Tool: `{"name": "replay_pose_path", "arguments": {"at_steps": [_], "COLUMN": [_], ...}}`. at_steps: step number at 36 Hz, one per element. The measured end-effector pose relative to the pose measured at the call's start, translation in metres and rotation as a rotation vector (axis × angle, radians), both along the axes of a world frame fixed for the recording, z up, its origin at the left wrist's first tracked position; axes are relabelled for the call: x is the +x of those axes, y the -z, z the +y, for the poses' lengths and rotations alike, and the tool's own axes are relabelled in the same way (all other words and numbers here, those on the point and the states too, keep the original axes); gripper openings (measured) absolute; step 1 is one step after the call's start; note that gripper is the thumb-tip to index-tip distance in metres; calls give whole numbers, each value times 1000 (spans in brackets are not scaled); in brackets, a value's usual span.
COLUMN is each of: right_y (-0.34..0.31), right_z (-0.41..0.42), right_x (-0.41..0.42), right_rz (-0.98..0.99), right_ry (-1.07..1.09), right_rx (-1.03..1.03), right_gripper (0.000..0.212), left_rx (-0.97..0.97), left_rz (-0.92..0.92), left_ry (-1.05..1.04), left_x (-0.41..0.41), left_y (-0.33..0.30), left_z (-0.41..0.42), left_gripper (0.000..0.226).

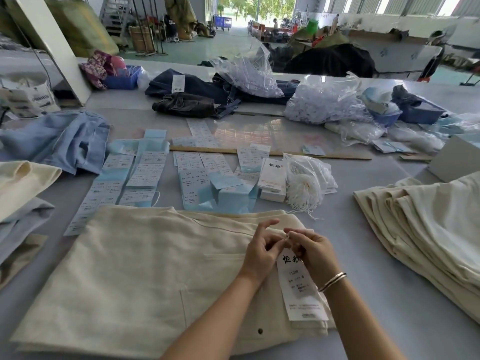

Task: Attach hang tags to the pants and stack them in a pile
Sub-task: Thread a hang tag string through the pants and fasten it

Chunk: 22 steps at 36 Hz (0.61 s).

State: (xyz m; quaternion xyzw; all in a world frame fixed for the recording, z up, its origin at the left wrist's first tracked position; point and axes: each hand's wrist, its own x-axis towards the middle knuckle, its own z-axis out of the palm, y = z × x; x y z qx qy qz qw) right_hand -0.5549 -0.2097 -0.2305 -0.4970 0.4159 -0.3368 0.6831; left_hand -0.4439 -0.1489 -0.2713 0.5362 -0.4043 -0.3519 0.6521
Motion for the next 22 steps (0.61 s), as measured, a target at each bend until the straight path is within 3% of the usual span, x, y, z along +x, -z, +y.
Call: {"name": "replay_pose_path", "arguments": {"at_steps": [22], "right_y": [-2], "right_z": [6], "right_x": [1], "right_rz": [62], "right_ry": [13], "right_rx": [-82], "right_gripper": [12], "left_rx": [19], "left_rz": [-30], "left_ry": [0], "left_x": [0], "left_y": [3], "left_z": [0], "left_gripper": [39]}}
